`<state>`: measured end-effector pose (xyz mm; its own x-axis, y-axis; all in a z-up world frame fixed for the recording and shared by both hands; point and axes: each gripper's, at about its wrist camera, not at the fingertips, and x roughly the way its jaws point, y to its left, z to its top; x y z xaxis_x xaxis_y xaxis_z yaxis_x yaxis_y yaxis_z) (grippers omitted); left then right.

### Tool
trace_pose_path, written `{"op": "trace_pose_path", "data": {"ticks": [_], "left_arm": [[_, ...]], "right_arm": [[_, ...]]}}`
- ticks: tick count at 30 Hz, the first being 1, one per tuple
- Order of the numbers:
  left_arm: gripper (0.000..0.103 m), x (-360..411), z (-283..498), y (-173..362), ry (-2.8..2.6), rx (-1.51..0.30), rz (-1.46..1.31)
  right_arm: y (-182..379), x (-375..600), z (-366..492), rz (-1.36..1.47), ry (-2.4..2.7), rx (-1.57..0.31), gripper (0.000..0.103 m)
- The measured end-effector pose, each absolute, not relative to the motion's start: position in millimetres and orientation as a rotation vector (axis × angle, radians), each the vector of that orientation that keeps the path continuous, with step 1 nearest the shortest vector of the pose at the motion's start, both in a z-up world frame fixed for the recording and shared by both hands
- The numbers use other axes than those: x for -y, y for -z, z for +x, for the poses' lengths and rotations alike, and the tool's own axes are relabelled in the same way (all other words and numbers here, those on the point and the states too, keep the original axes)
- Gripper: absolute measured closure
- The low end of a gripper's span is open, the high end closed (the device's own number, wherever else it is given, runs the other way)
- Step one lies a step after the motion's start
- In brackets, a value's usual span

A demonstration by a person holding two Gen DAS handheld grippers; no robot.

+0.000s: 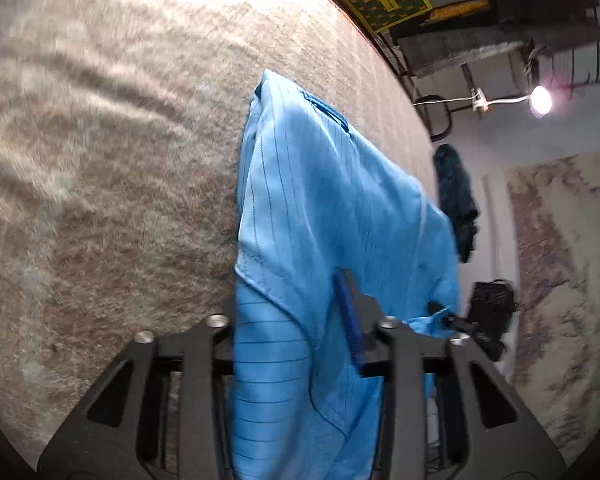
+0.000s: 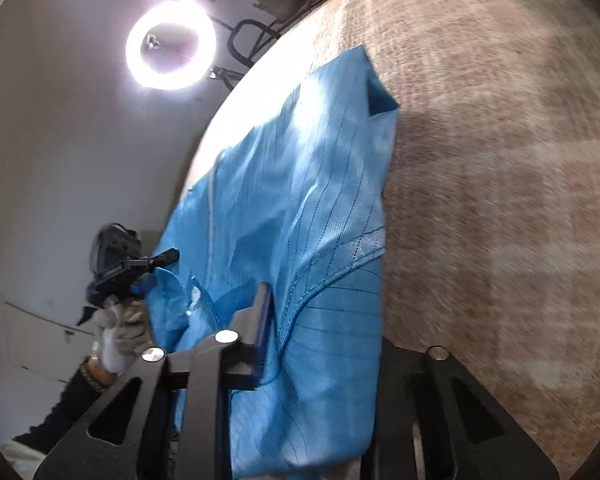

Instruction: Fold large clothes

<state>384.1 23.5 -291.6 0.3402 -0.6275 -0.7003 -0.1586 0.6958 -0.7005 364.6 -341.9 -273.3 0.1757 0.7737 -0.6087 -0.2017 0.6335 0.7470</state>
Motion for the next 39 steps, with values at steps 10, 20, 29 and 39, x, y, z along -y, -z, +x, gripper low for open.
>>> {"op": "trace_pose_path", "data": {"ticks": [10,20,29,39], "left_arm": [[0.097,7.7,372.4,256.5,0.329,-1.122,-0.619],[0.099,46.5,362.1,218.3,0.407,-1.065,-0.547],[0.099,97.8,385.5,177.7,0.519,-1.005,-0.502],[0.099,184.9,445.2,146.3,0.639,-0.96,-0.434]], "right_arm": [[229.3,324.2,348.6,0.364,-0.692,-1.124,0.097],[186.2,316.7,326.7,0.217,-0.633,-1.058,0.098],[147.2,355.8,317.8,0.2,-0.557,-0.978,0.099],[110.9,434.9,334.8,0.185,-0.418,-0.894,0.099]]}}
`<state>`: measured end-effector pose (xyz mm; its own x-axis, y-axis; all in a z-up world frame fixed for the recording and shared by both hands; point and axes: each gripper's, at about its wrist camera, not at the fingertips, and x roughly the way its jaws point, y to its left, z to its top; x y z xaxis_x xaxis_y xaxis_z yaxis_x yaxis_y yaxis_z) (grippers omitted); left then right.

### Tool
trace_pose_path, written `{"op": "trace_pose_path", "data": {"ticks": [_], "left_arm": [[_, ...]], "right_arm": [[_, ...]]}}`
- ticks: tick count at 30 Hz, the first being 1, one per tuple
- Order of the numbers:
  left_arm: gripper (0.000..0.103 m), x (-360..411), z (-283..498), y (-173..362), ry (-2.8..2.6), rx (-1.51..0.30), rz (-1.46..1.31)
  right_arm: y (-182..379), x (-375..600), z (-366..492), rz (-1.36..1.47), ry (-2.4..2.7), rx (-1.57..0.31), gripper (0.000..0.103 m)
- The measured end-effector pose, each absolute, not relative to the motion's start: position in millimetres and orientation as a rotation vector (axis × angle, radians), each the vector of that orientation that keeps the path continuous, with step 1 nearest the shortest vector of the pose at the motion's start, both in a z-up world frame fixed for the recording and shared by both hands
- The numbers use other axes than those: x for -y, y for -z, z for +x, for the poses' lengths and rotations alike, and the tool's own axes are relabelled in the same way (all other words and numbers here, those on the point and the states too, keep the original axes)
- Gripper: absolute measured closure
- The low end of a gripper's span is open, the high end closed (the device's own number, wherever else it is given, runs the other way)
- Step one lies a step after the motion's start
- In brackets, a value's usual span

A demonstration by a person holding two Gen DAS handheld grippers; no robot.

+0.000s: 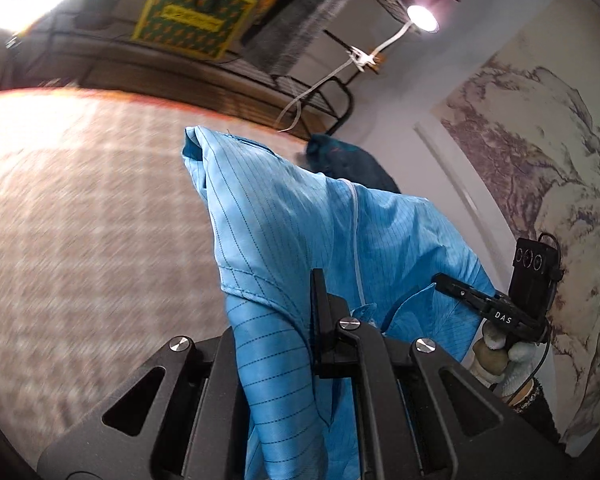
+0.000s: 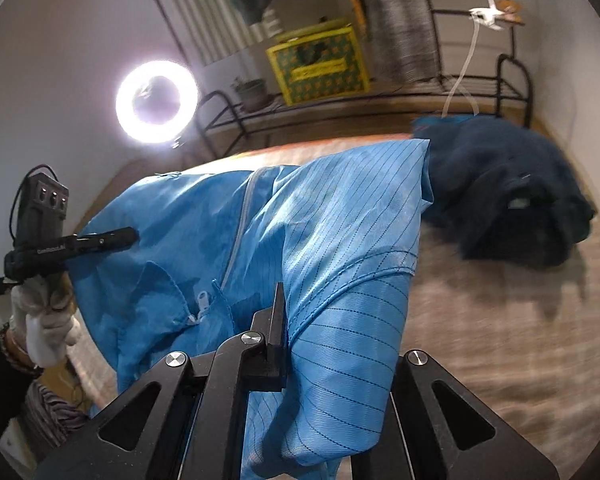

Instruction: Fold large clothes

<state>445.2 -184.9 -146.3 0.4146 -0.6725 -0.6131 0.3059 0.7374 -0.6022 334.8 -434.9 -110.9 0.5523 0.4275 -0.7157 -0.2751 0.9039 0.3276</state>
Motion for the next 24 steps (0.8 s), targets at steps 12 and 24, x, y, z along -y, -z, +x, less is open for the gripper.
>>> {"op": "trace_pose_path", "data": {"ticks": [12,24], "left_arm": [[0.099,332.0,544.2,115.6,0.755,-0.892,-0.339],[0.099,448.2,633.1,108.4,0.777,-0.798,-0.305]], "right_arm": [[74.7,531.0,387.6,0.086,-0.192,-0.788,0.099],[72.9,612.2,456.6,0.058,-0.046,-0.694,0.099]]}}
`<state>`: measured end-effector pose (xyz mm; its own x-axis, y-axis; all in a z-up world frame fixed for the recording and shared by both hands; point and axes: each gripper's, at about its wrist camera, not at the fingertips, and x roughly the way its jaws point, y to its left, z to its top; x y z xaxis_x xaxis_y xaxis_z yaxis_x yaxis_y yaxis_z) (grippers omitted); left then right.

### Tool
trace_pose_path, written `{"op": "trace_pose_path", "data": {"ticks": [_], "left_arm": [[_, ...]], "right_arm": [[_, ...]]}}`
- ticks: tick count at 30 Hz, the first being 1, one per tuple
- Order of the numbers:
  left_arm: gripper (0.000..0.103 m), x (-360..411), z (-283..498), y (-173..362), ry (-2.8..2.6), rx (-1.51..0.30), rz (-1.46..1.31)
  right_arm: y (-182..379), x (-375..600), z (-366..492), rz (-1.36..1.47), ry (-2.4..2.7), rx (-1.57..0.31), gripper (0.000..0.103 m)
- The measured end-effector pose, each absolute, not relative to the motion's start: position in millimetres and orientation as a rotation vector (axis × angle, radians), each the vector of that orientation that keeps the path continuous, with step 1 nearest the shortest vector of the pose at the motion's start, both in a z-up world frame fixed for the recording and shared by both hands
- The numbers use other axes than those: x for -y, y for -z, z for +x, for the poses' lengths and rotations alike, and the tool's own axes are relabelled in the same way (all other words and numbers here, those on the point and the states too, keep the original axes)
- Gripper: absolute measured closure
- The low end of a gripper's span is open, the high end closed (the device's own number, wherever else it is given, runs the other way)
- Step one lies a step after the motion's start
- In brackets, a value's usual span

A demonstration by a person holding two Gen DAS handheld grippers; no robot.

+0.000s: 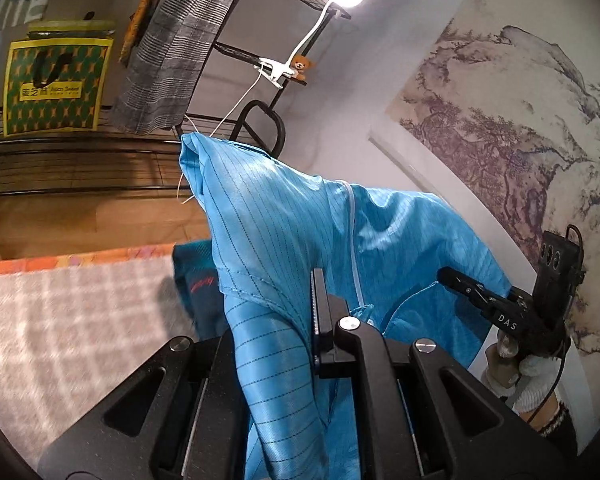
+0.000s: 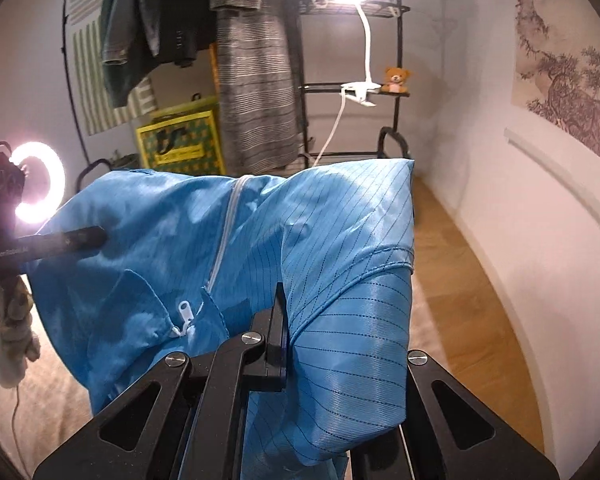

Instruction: Fold large clothes

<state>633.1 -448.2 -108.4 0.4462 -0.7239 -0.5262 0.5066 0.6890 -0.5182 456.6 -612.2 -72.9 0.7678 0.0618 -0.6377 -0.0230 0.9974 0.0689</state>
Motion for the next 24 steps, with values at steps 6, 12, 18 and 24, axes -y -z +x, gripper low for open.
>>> {"op": "trace_pose_path", "data": {"ticks": [6,12,18,24], "left_arm": [[0.099,471.1,660.1,136.9,0.754,-0.803,-0.322],[0.099,472.2,684.3,180.0,0.682,-0.852,-0.312],[0.09,461.8,698.5,213.3,0.633,-0.922,-0.347],[0.076,458.1,695.0,216.1,0.615,-0.94,-0.322]], "right_arm": [[90.9,635.8,487.5,0.049,-0.012,-0.687,0.099],[135.6,648.2,512.6,0.043,0.005,-0.752,0.099],[173.2,675.2,525.4,0.147,0.072,-0.826,0.083],[187.9,690.2,531.0,0.132,0.212,-0.892,0.061]]}}
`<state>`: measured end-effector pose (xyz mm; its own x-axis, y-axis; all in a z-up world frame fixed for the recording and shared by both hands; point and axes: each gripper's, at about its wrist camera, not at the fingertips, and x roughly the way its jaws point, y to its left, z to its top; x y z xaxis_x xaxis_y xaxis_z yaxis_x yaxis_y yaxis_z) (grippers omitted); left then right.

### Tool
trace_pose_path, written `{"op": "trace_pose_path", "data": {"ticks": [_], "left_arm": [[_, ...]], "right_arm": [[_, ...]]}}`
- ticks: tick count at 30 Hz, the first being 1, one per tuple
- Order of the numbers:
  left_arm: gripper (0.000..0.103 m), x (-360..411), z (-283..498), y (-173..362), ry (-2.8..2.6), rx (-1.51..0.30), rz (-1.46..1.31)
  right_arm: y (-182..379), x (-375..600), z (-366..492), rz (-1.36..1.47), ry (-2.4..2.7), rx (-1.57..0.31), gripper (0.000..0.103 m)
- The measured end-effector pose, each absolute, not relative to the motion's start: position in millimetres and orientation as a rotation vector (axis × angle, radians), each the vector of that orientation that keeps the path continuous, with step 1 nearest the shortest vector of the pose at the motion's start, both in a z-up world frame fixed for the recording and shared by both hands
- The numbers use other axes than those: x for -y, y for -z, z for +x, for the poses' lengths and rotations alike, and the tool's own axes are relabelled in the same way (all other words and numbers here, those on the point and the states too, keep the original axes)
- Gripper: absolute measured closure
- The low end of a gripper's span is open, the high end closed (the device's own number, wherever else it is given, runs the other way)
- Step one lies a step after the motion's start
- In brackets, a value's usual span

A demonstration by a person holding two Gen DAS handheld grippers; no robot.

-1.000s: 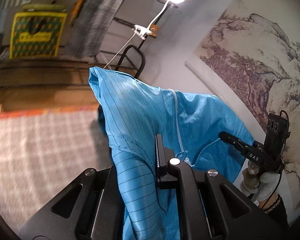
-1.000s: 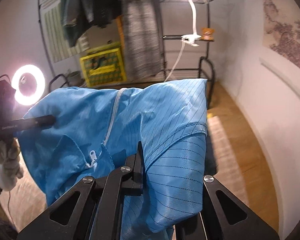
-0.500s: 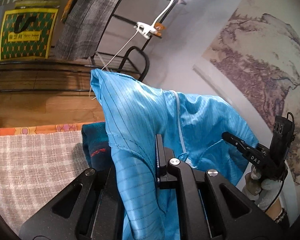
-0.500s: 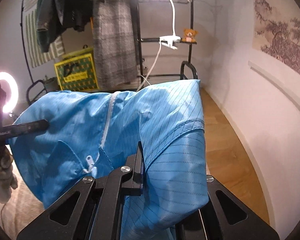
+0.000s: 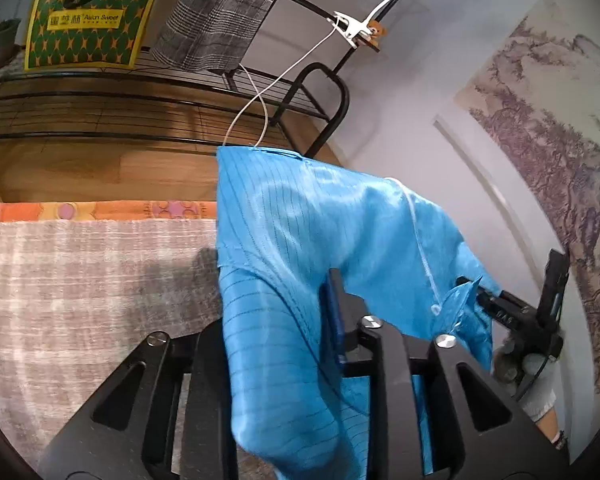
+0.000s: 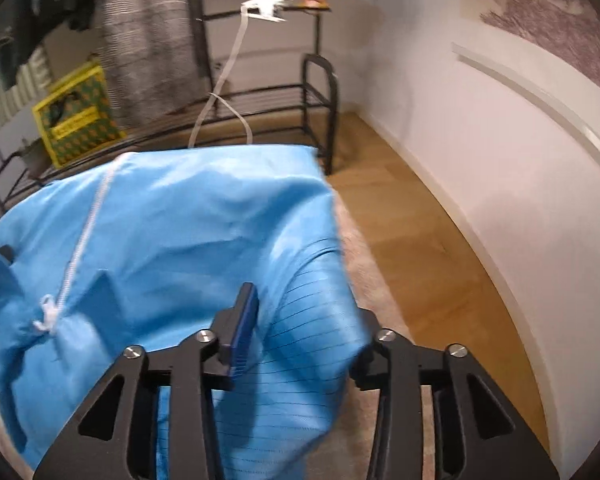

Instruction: Fold large clothes

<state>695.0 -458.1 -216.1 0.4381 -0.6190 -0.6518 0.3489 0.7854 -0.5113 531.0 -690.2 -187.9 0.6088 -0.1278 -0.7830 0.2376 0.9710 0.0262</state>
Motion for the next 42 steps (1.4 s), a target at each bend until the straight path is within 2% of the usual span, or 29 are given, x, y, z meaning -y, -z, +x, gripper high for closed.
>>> {"op": "trace_pose_path", "data": {"ticks": [1,3,9,18,33,42], "left_arm": [[0.069,457.0,692.7,214.4,0.604,-0.937,-0.306],[0.064,451.4,689.8,212.1,0.579,-0.934,-0.3],[0.064,435.4,675.4,193.3,0.556,-0.926,-0.296],[0.064,414.4,613.8,112.0,0.569,-0.836,-0.247],[0.064,343.2,452.3,-55.3,0.63,-0.65,-0.199],[0.064,278.1,349.9,-129.6,0.692,-0.561,-0.194]], "right_arm": [[187.1,694.4,528.3,0.146,0.228,-0.889,0.061],[184.4,700.1,524.1,0.149,0.274,-0.888,0.059],[167.4,708.2,503.7,0.144,0.354,-0.874,0.057],[100.4,694.4,456.1,0.144,0.341,-0.798,0.057],[-35.4,628.6,348.5,0.092,0.268,-0.653,0.057],[-96.6,578.6,267.8,0.051,0.232,-0.582,0.056]]}}
